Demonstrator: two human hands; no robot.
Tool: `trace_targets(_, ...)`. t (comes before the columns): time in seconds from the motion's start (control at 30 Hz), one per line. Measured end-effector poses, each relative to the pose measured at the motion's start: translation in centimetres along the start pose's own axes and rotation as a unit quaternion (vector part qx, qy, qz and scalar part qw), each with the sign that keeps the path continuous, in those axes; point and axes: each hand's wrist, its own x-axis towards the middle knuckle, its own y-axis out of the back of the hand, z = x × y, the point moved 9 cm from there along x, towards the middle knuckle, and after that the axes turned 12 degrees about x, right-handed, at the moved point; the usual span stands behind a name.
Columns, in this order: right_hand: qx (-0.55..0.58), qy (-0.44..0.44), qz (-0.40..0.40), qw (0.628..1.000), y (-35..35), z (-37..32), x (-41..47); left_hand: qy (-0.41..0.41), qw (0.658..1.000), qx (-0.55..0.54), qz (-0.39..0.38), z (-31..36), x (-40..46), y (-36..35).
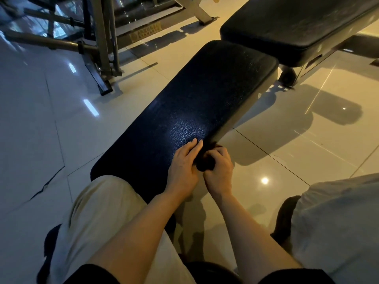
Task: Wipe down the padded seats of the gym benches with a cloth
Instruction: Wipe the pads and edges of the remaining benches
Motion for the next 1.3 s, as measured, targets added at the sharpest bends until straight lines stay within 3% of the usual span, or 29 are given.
trace_targets(0.1,0.005,0.021,0.150,0.988,3.5,-1.6,1.6,0.006,1.000,-0.018,-0.009,-0.1,0.0,-0.1)
trace_targets(0.17,0.007,0.036,0.197,0.980,5.0,-2.5,3.2,0.014,1.000,-0.018,-0.012,-0.2,0.0,-0.1)
trace_targets(0.47,-0.015,0.044,0.062,0.997,0.9,-1.8,1.0,0.011,1.000,-0.007,-0.013,-0.1,0.4,0.3)
trace_targets(0.63,0.012,0.040,0.172,0.984,4.7,-4.1,3.3,0.024,0.998,0.013,-0.054,0.2,0.5,0.5)
trace_targets(0.73,0.014,-0.006,0.175,0.984,4.1,-5.0,4.1,0.026,0.996,0.024,-0.080,0.6,0.5,0.9)
trace_targets(0.97,0.025,-0.023,0.016,0.999,0.1,-2.4,-0.1,0.040,0.999,-0.006,-0.019,0.8,2.4,3.0)
trace_targets(1.03,0.042,-0.038,0.047,0.997,0.7,-2.1,-0.2,0.040,0.999,-0.016,-0.007,1.1,3.1,2.9)
trace_targets(1.17,0.071,-0.026,0.188,0.979,4.5,-3.5,2.9,0.027,0.999,-0.039,0.021,2.7,4.3,3.1)
trace_targets(1.3,0.054,-0.025,0.163,0.985,4.6,-3.6,4.8,0.014,0.998,-0.052,0.027,3.6,5.3,3.1)
